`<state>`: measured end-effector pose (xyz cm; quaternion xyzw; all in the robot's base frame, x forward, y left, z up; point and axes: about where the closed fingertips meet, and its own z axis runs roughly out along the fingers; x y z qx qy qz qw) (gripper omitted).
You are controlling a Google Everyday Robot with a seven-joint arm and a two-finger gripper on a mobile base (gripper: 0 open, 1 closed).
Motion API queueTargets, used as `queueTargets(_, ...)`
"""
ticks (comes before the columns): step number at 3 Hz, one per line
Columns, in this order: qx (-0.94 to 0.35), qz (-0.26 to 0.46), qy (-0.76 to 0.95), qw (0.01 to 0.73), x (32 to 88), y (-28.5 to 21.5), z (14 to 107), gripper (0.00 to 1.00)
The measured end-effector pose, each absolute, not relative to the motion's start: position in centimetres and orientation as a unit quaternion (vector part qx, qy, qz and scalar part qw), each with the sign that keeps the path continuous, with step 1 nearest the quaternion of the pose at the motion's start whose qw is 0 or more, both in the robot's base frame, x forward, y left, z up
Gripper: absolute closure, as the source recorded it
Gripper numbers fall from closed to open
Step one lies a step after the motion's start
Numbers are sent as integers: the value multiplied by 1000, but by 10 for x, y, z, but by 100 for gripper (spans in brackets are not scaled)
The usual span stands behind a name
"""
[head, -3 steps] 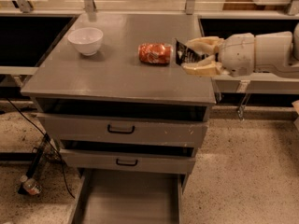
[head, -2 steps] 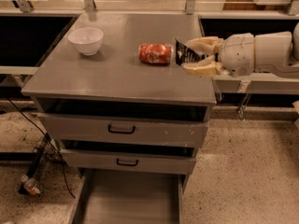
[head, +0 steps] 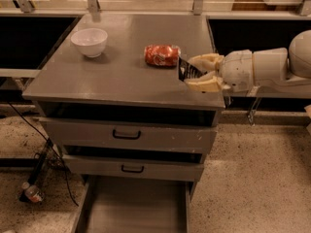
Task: Pick rxbar chocolate from bottom drawer and place on counter
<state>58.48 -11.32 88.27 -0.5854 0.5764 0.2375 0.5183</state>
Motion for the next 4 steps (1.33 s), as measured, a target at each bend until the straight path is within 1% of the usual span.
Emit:
queueTargets(2,-583,262,585,499,597,-98,857,100)
queueTargets(4,-601,271,583,475,617,-67,852,100)
